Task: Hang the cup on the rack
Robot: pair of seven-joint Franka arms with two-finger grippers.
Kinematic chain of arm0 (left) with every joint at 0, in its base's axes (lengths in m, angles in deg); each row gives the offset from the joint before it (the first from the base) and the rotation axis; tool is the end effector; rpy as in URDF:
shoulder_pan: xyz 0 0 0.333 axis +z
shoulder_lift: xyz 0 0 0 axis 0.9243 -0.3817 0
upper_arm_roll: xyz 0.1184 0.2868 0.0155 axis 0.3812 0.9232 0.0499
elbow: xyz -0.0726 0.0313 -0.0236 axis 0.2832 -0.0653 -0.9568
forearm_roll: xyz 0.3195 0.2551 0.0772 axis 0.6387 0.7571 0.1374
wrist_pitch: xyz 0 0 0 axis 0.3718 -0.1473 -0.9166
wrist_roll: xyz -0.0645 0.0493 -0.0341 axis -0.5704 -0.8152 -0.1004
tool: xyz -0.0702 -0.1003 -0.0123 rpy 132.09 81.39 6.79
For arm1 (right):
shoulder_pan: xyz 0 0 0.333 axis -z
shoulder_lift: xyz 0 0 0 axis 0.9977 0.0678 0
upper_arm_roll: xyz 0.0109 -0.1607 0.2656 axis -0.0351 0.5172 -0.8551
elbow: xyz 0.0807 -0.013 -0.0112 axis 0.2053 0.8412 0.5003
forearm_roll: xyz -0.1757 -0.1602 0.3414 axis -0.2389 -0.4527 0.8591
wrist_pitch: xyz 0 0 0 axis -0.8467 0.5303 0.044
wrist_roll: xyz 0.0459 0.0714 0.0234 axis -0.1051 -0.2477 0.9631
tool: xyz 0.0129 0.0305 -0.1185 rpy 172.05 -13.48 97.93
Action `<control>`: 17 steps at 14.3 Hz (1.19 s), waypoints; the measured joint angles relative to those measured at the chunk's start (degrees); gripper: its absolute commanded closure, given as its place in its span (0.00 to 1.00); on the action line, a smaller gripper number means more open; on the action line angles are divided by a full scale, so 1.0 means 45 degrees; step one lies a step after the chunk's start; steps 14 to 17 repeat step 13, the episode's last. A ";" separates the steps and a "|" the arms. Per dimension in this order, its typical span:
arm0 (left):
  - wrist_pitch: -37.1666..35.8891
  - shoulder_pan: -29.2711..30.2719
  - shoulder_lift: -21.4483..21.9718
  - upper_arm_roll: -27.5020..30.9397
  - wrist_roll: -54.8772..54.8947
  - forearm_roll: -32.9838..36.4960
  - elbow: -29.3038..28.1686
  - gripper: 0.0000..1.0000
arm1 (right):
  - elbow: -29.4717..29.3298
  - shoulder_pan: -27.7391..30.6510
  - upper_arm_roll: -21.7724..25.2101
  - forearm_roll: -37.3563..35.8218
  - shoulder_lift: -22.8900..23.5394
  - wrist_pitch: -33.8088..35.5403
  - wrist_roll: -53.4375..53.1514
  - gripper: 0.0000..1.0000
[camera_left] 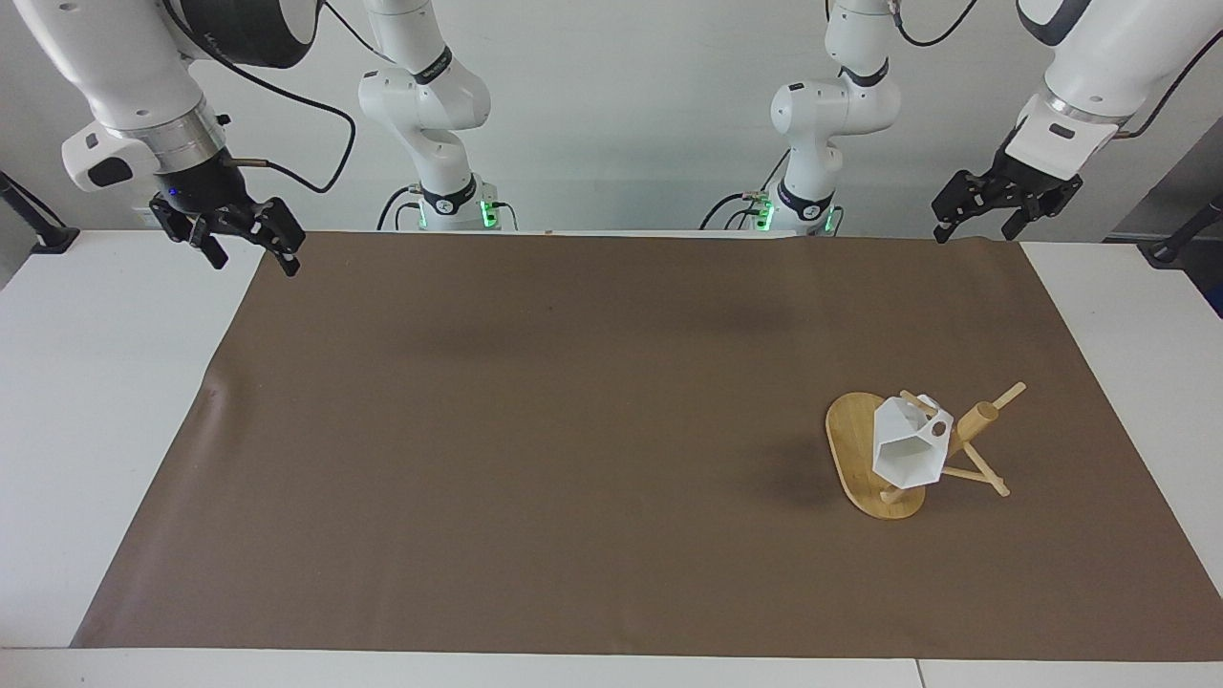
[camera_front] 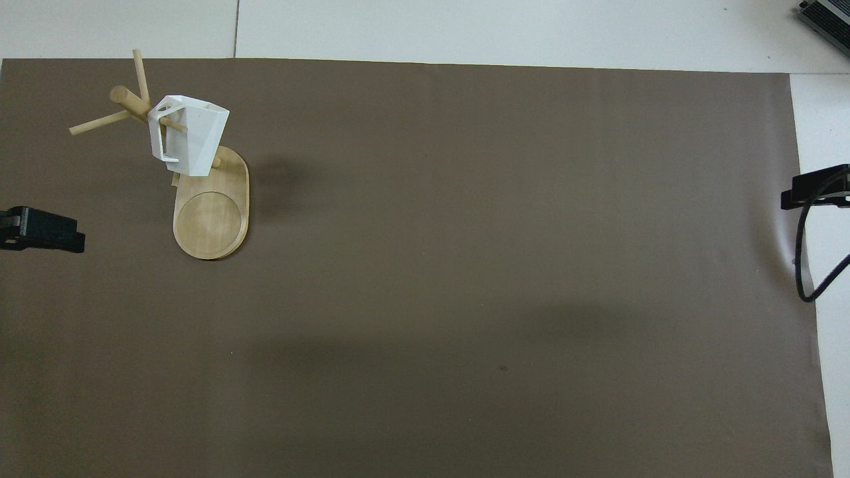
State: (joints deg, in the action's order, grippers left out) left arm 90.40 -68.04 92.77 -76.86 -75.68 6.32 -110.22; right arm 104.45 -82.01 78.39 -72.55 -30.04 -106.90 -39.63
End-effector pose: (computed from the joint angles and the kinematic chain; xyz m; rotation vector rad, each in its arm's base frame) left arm 0.5366 -0.0413 0.6340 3.1312 -0.0515 -0.0399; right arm 0.5835 -0.0775 0.6086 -3.1315 0.2167 -0.0597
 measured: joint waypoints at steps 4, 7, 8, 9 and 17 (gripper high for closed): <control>-0.0005 -0.0484 0.0007 0.0189 -0.0001 0.0002 -0.0036 0.00 | 0.0000 0.0000 0.0001 0.0000 0.0000 0.0000 0.0000 0.00; -0.0045 -0.0483 0.0057 0.0262 0.0000 0.0002 -0.0034 0.00 | 0.0000 0.0000 0.0001 0.0000 0.0000 0.0000 0.0000 0.00; -0.0059 -0.0483 0.0068 0.0279 0.0000 0.0002 -0.0034 0.00 | 0.0000 0.0000 0.0002 0.0000 0.0000 0.0000 0.0000 0.00; -0.0061 -0.0483 0.0079 0.0297 0.0000 0.0002 -0.0034 0.00 | 0.0000 0.0001 0.0002 0.0000 0.0000 0.0000 0.0000 0.00; -0.0089 -0.0483 0.0164 0.0313 0.0000 0.0002 -0.0034 0.00 | 0.0000 0.0001 0.0003 0.0000 0.0000 0.0000 0.0000 0.00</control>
